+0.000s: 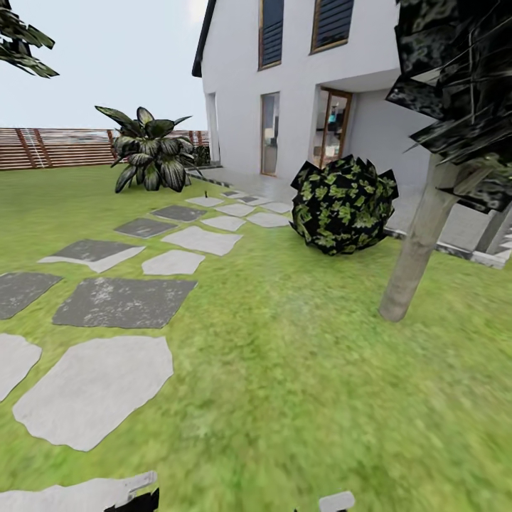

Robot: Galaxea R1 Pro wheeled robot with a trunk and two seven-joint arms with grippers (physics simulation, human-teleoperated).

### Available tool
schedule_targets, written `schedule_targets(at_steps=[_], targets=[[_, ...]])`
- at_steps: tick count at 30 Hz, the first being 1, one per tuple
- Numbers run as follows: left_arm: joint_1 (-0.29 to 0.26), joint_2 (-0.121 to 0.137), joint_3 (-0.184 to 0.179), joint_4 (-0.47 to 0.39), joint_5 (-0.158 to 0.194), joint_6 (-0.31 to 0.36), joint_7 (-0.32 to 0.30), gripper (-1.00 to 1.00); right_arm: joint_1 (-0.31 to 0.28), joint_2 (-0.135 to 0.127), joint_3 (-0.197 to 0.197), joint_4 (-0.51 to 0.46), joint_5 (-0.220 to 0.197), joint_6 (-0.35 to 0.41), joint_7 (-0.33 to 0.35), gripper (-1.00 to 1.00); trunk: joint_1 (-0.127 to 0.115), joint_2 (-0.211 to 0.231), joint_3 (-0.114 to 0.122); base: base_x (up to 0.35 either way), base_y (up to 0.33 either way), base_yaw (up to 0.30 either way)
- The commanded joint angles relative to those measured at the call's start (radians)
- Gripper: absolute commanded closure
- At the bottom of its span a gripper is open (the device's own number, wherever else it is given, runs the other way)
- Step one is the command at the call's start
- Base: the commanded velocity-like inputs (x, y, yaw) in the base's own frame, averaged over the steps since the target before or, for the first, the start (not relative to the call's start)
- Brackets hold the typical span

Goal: In the garden, pick up the pesticide atomizer on the floor and spray pesticide onto both trees until each tree trunk is fully covered.

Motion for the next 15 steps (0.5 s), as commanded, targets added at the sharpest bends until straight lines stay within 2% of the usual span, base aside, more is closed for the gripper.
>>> schedule_targets(at_steps=[1,15], targets=[[-0.001,0.000,0.003,0.001,-0.002,-0.004,0.000,-1.00,0.000,0.000,-0.001,0.001,0.005,-0.002,-0.001,-1.00,0.000,0.000,-0.001,0.336,0.071,0.000],[-0.001,0.000,0.001,0.001,-0.002,-0.004,0.000,-1.00,0.000,0.000,0.000,0.002,0.005,-0.002,-0.001,-1.00,0.000,0.000,-0.001,0.336,0.070,0.000]])
